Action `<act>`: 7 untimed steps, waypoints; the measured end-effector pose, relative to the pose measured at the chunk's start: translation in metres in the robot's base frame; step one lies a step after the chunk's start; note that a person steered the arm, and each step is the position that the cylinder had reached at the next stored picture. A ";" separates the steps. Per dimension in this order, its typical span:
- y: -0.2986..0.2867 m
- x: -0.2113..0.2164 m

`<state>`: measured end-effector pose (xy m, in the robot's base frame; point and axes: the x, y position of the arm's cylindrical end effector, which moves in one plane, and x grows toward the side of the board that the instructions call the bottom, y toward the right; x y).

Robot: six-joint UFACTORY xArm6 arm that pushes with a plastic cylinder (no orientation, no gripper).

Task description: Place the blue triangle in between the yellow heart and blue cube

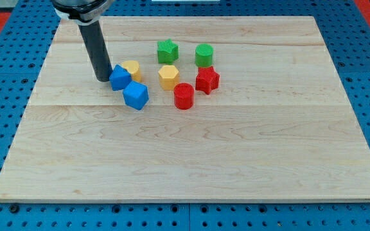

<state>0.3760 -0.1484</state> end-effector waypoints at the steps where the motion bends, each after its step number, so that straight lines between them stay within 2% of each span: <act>1: 0.019 0.000; 3: 0.010 -0.001; 6: -0.004 -0.057; 7: -0.004 -0.057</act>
